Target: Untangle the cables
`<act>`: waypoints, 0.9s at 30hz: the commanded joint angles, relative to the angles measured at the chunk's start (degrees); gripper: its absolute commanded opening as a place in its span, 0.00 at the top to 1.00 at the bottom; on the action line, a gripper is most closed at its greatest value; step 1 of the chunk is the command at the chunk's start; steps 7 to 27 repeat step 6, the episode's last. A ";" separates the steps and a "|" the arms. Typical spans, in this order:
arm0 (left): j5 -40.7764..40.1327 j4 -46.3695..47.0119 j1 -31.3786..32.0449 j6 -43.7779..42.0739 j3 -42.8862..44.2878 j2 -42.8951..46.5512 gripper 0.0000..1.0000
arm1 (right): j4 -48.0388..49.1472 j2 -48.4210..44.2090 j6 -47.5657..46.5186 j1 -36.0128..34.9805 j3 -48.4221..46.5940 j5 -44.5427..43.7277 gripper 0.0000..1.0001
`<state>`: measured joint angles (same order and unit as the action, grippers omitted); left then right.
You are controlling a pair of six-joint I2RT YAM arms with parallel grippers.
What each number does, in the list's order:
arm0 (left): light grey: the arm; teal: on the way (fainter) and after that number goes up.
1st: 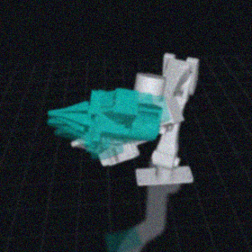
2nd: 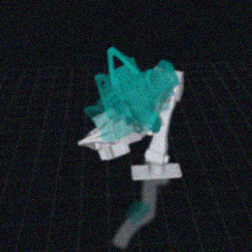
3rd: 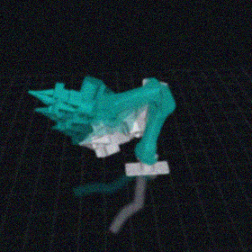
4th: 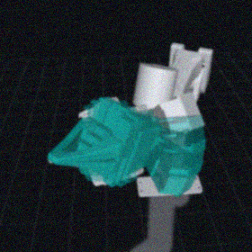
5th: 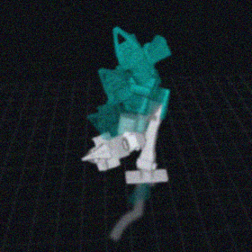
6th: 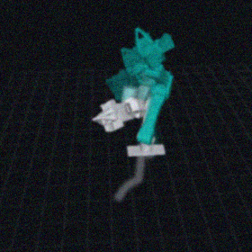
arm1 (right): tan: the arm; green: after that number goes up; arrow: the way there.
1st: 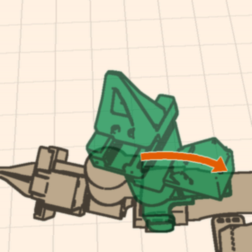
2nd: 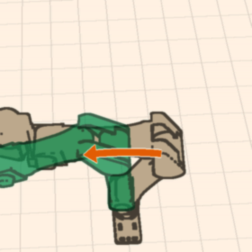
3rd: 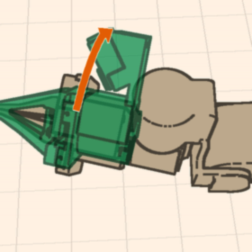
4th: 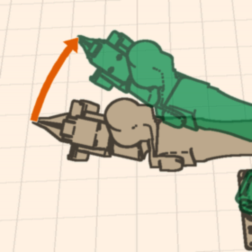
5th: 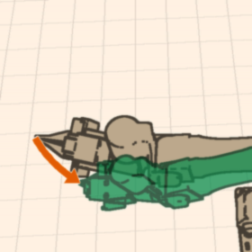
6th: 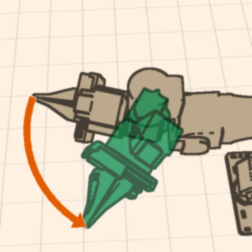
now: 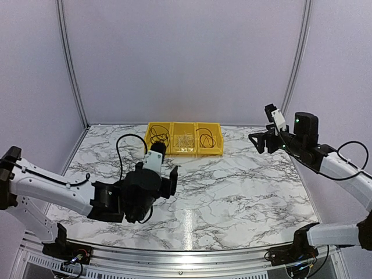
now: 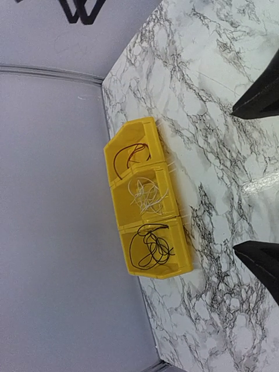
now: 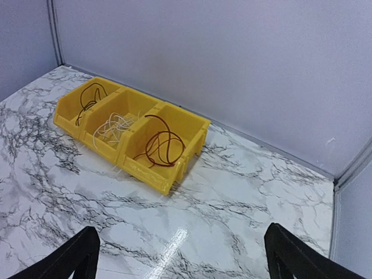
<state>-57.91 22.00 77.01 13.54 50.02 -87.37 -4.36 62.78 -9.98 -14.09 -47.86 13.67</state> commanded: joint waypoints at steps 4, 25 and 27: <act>19.47 -25.23 -14.24 7.77 3.69 13.64 0.18 | 9.41 -6.38 2.92 1.95 3.35 -7.89 0.01; 17.40 -26.51 -18.00 5.29 4.28 15.58 0.07 | 9.59 -6.78 2.52 1.96 3.87 -7.95 0.01; 17.40 -26.51 -18.00 5.29 4.28 15.58 0.07 | 9.59 -6.78 2.52 1.96 3.87 -7.95 0.01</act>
